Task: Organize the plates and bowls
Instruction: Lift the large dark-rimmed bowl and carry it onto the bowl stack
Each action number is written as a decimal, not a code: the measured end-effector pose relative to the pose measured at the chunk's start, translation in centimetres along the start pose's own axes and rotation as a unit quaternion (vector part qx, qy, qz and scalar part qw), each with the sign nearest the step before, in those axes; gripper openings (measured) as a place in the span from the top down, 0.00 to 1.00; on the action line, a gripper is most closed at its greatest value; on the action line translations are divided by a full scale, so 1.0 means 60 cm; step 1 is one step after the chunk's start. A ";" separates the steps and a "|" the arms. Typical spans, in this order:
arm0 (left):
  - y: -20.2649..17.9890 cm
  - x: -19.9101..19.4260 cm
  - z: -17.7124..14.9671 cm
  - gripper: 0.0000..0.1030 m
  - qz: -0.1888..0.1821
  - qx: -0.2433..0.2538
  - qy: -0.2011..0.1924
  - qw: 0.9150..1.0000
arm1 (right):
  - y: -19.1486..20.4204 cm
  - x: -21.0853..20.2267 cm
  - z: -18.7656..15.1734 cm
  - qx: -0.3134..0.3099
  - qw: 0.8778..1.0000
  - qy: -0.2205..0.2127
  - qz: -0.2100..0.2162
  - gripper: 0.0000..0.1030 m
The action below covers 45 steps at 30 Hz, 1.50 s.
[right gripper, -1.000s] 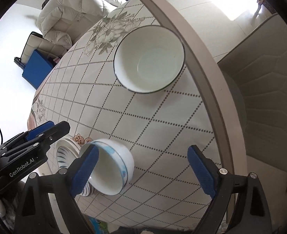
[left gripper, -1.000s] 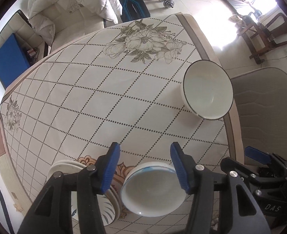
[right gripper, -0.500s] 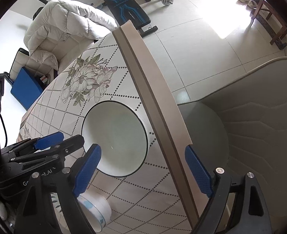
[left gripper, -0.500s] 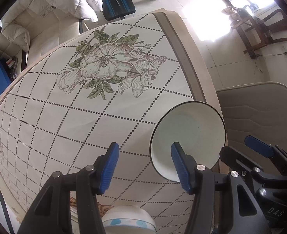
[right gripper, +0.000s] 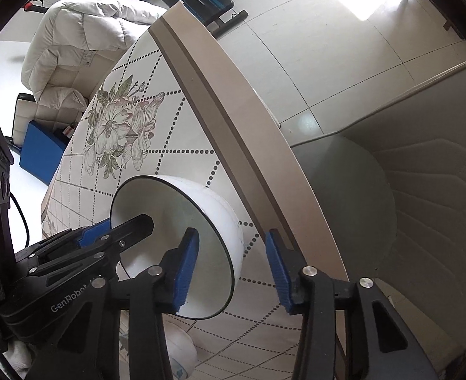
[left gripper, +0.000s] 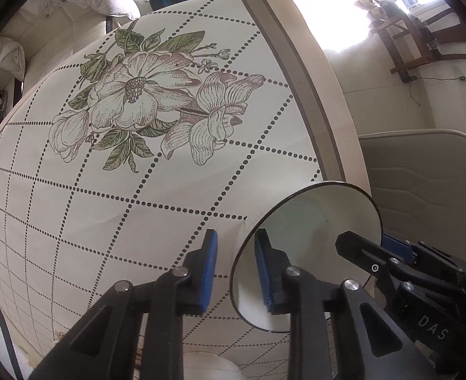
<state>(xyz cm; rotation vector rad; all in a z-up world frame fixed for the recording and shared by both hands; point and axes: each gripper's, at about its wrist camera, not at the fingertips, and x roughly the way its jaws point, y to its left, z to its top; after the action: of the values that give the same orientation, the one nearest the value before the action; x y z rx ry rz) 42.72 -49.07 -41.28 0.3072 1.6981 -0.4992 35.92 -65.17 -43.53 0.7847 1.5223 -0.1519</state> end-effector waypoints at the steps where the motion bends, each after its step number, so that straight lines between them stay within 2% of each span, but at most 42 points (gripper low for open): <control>1: 0.001 0.001 -0.001 0.85 -0.007 -0.002 0.002 1.000 | 0.003 0.002 0.001 -0.001 1.000 0.001 -0.002 0.69; 2: 0.002 0.002 -0.001 0.88 -0.009 -0.004 0.002 1.000 | 0.005 0.004 0.000 0.000 1.000 0.004 -0.001 0.77; 4: 0.002 0.001 -0.004 0.92 -0.007 -0.005 0.000 1.000 | 0.009 0.005 0.001 0.002 1.000 0.004 -0.017 0.86; 6: -0.001 -0.001 -0.006 0.92 -0.001 -0.005 -0.002 1.000 | 0.015 0.004 0.002 -0.003 1.000 -0.001 -0.029 0.90; 15: 0.020 -0.021 -0.027 0.92 0.001 -0.008 -0.002 1.000 | 0.024 -0.016 -0.012 0.000 1.000 -0.003 -0.022 0.90; 27: 0.052 -0.095 -0.083 0.92 0.012 0.000 -0.033 0.999 | 0.060 -0.058 -0.054 -0.012 1.000 -0.010 -0.005 0.90; 37: 0.089 -0.149 -0.194 0.92 0.013 -0.002 -0.043 0.999 | 0.113 -0.102 -0.146 -0.044 0.999 -0.016 -0.001 0.90; 45: 0.111 -0.147 -0.286 0.91 0.004 -0.017 -0.027 0.999 | 0.144 -0.098 -0.250 -0.067 0.998 -0.004 -0.001 0.90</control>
<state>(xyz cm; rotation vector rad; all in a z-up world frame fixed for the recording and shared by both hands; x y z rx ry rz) 32.70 -34.27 -31.46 0.2738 1.6501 -0.4672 27.72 -52.76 -32.89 0.6757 1.5088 -0.0547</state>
